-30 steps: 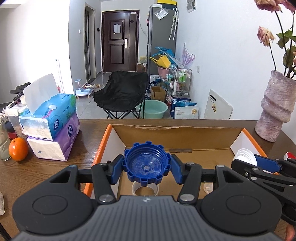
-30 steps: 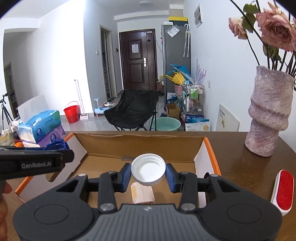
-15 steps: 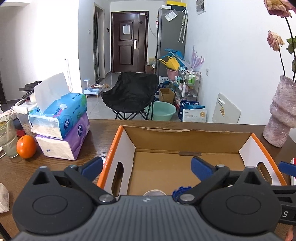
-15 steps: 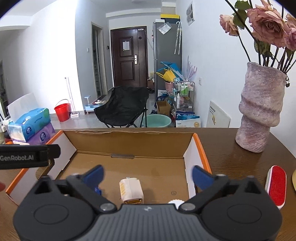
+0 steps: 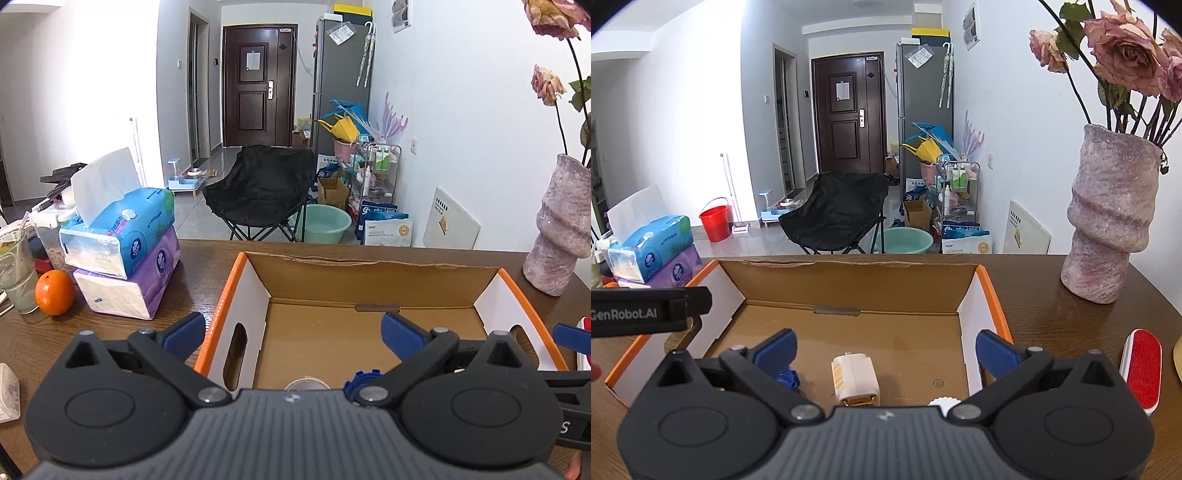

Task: Organize rigid objects
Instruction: 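Open both tools to drop the blue cap and white cap into the box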

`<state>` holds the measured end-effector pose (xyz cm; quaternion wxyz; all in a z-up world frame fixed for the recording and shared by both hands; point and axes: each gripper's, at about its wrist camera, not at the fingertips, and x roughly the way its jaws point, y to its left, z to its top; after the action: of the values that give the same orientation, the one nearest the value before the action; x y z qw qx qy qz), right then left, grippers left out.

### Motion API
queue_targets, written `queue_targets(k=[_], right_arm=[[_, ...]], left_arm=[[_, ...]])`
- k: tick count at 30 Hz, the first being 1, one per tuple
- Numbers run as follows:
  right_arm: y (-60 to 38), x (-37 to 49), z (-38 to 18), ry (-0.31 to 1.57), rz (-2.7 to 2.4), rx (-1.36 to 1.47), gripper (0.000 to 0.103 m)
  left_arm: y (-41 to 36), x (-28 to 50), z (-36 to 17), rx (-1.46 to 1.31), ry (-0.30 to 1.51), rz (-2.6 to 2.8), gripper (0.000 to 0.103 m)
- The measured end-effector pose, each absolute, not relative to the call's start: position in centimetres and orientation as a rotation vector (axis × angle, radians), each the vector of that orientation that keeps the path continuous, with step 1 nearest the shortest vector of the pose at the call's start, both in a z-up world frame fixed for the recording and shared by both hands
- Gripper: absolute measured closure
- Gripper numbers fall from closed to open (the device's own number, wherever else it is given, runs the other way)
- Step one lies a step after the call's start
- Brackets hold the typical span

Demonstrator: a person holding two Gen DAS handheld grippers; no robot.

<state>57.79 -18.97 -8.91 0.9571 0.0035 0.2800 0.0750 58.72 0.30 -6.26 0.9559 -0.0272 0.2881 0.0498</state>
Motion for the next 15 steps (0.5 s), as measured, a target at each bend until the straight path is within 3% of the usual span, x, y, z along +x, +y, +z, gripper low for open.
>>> queue_targets(k=[15], right_arm=[[-19.4, 55.5, -7.6, 0.536, 0.155, 0.015, 0.0]], left_arm=[[0.6, 55.4, -4.8, -0.074, 0.539, 0.098, 0.0]])
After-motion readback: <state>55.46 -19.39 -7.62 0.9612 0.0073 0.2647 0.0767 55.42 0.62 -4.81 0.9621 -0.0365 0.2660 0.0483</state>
